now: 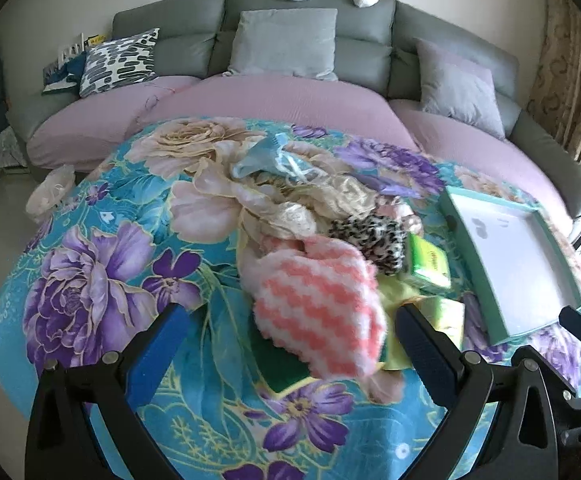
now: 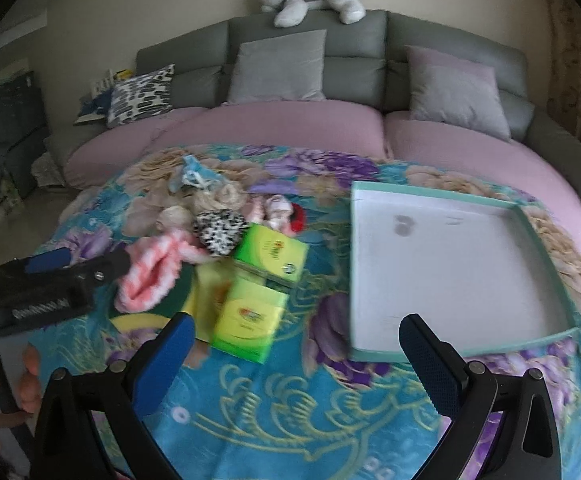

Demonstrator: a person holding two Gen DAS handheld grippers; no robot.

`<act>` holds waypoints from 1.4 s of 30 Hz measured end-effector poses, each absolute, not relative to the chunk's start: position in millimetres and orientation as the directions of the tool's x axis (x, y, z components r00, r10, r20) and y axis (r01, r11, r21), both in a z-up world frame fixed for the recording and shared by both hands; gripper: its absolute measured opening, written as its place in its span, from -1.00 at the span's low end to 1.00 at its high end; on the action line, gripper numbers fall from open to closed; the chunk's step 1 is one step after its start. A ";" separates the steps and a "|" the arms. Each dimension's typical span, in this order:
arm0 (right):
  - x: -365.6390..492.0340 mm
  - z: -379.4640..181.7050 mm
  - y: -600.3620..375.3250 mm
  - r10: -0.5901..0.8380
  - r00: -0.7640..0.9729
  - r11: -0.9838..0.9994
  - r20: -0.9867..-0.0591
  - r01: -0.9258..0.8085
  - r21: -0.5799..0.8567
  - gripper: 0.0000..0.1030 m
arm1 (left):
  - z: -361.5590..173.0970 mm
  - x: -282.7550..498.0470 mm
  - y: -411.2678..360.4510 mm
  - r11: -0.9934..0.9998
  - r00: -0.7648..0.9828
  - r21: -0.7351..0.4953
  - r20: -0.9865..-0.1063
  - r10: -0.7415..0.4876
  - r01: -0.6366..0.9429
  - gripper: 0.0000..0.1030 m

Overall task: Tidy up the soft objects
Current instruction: 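Grasp the green tissue pack with the right tool while the left tool grasps the pink-white fluffy towel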

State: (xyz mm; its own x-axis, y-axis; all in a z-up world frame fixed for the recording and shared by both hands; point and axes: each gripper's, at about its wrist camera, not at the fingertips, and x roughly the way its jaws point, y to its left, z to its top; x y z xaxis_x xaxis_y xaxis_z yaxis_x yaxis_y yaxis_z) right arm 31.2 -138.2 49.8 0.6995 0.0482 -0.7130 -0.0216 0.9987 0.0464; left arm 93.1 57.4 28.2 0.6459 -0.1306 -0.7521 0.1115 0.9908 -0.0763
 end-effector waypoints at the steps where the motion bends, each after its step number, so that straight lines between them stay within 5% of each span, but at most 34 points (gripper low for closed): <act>1: 34.6 47.2 -135.8 0.061 0.694 0.998 -0.717 -0.029 0.056 1.00 | 26.6 94.4 58.7 0.990 0.646 -0.082 -0.751 -0.138 0.116 1.00; 14: 61.5 8.7 -112.4 0.116 0.641 0.993 -0.759 -0.069 0.094 0.86 | 8.2 102.9 52.6 0.985 0.641 -0.069 -0.752 -0.157 0.160 0.95; 16: 65.0 3.1 -110.2 0.121 0.629 0.993 -0.768 -0.074 0.096 0.78 | 4.6 104.0 49.8 0.984 0.638 -0.053 -0.755 -0.152 0.171 0.69; 21: 70.1 -6.8 -107.5 0.127 0.615 0.992 -0.779 -0.074 0.103 0.62 | -2.4 108.1 52.2 0.982 0.629 -0.074 -0.759 -0.167 0.171 0.55; 31: 75.4 -19.8 -110.0 0.134 0.596 0.991 -0.792 -0.056 0.125 0.33 | -8.7 111.2 53.5 0.975 0.619 -0.110 -0.757 -0.207 0.192 -0.24; 34: 76.0 -22.9 -110.9 0.147 0.585 0.988 -0.797 -0.056 0.142 0.16 | -7.7 110.3 52.6 0.974 0.626 -0.108 -0.750 -0.211 0.198 -0.38; 42: 75.6 -24.1 -111.8 0.153 0.586 0.987 -0.796 -0.050 0.153 0.12 | -5.7 108.1 52.7 0.973 0.633 -0.110 -0.743 -0.215 0.202 -0.67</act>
